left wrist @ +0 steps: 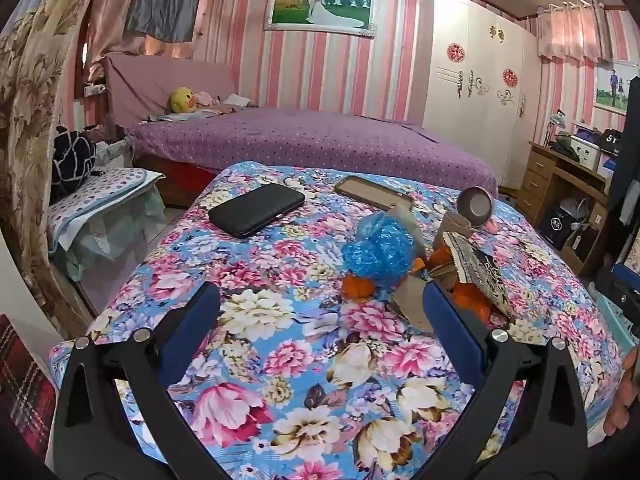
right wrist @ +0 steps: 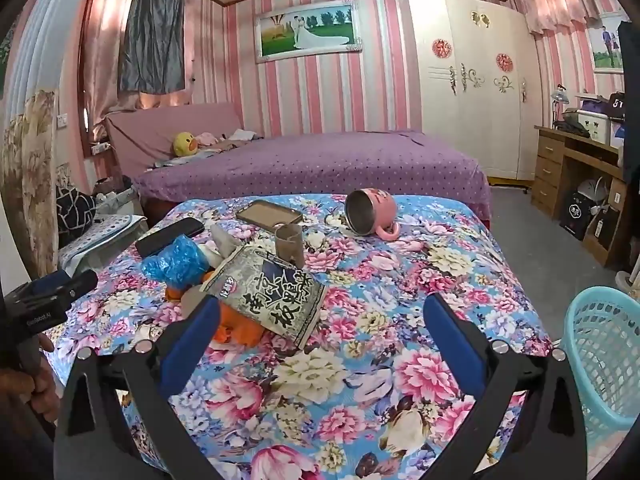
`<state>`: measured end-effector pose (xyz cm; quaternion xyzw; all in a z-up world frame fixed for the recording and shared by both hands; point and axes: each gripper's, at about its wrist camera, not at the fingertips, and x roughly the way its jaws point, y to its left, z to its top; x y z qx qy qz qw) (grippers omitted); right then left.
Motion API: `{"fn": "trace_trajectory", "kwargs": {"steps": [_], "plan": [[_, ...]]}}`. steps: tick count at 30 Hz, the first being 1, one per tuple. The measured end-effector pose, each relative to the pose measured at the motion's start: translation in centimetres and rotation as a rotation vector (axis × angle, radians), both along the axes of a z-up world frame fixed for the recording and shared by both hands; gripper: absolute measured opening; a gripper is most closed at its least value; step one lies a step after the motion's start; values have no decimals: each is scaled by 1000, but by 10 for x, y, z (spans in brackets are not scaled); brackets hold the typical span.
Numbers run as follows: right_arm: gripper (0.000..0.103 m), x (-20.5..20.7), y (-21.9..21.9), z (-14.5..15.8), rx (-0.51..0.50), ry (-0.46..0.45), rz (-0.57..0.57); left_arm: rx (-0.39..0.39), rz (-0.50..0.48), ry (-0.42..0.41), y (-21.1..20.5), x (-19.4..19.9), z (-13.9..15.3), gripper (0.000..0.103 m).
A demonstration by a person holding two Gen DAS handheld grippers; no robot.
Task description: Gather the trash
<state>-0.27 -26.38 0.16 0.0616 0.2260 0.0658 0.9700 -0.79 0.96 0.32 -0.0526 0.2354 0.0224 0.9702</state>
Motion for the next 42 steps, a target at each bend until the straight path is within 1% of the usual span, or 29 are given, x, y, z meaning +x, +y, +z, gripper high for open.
{"fn": "trace_trajectory", "kwargs": {"steps": [6,13,42], "plan": [[99,-7,6,0,-10,-10,-13,3,6,10,2,1,-2,98],[99,-11,4,2,-11,-20,-12,36,7,12,-3,2,-2,98],[99,-10,2,-1,-26,9,-47,31,-3,12,-5,0,-4,98]]}}
